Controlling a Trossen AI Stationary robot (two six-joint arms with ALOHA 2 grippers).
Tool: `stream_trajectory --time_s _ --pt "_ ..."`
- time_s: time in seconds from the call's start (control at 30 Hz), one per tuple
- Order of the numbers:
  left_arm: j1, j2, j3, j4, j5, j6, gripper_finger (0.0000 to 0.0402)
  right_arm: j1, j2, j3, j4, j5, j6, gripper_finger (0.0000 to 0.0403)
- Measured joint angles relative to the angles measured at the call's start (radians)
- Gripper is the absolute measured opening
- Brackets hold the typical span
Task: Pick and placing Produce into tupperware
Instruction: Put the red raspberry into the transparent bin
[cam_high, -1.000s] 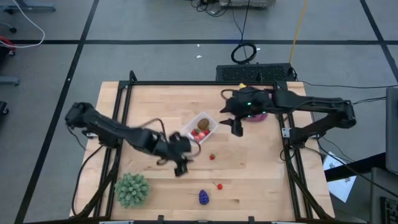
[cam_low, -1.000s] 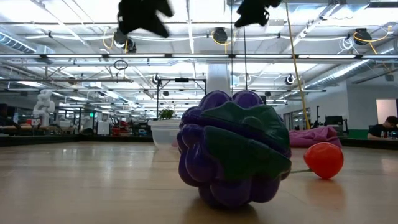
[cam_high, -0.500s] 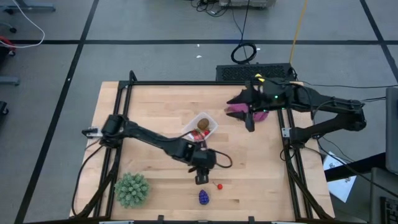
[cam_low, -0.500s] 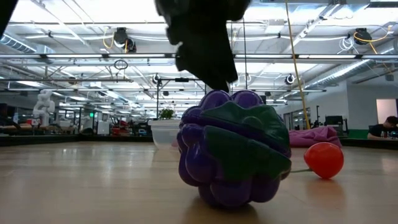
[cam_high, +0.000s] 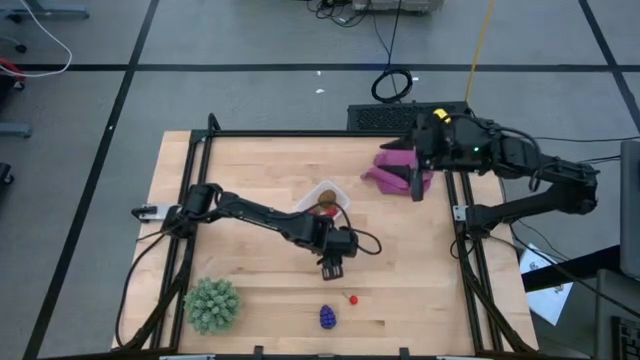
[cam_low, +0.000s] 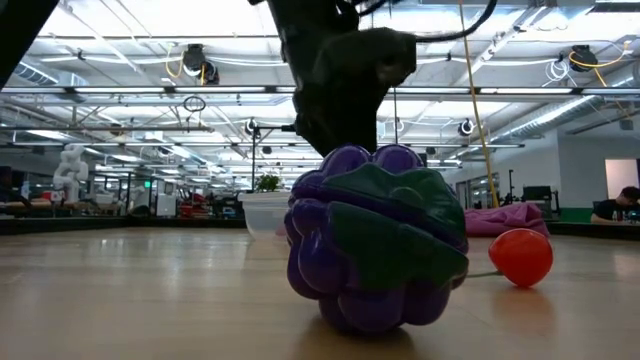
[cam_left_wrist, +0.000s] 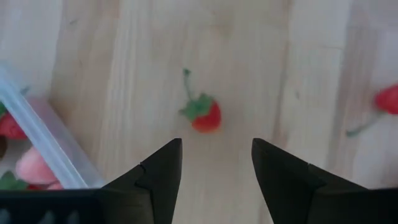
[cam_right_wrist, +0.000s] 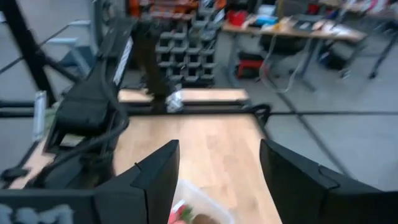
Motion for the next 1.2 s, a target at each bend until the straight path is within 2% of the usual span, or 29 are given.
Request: stream_trajectory --time_s 0.57,1.2 --pt "0.019 0.068 -0.002 0.061 0.052 0.005 0.0198 -0.029 -0.024 0.0 0.012 0.008 -0.028 0.0215" --pt "0.033 0.083 -0.001 0.097 0.024 0.029 0.0198 -0.028 -0.024 0.0 0.011 0.004 -0.025 0.0215"
